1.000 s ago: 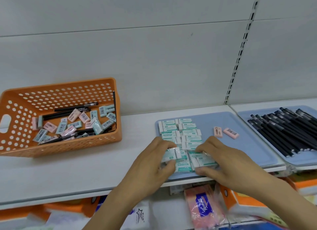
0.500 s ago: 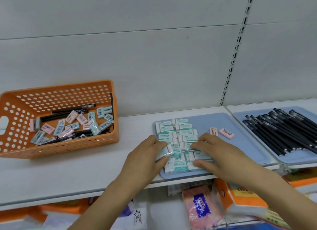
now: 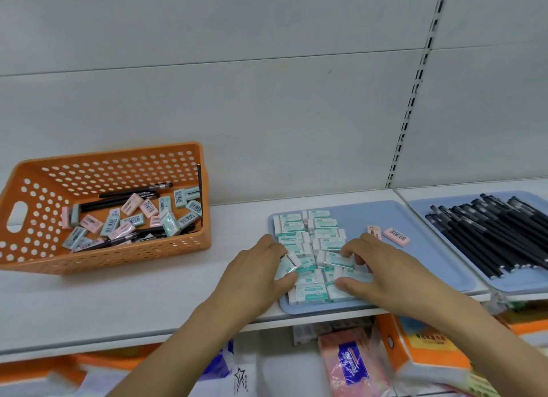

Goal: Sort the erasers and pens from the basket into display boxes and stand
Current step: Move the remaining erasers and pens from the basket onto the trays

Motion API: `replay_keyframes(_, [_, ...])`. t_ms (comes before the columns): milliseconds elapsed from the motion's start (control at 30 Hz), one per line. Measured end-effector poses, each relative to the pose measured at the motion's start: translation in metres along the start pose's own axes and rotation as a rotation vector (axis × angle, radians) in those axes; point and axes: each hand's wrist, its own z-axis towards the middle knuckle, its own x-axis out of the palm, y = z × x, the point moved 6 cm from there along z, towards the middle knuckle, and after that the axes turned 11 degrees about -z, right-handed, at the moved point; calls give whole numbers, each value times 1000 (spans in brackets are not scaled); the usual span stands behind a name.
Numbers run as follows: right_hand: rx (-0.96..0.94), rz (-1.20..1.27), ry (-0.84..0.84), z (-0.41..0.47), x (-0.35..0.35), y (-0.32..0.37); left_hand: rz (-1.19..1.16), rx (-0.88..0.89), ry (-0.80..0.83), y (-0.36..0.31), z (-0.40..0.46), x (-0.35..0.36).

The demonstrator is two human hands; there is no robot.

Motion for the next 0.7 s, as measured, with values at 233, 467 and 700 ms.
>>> replay_keyframes(233, [0, 167, -24, -3, -2, -8, 109, 86, -122, -18, -2, -1])
replay_keyframes(467, [-188, 107, -175, -10, 0, 1, -70, 169, -116, -23, -13, 11])
replay_keyframes(700, [-89, 401, -309, 6, -2, -15, -136, 57, -125, -5, -4, 14])
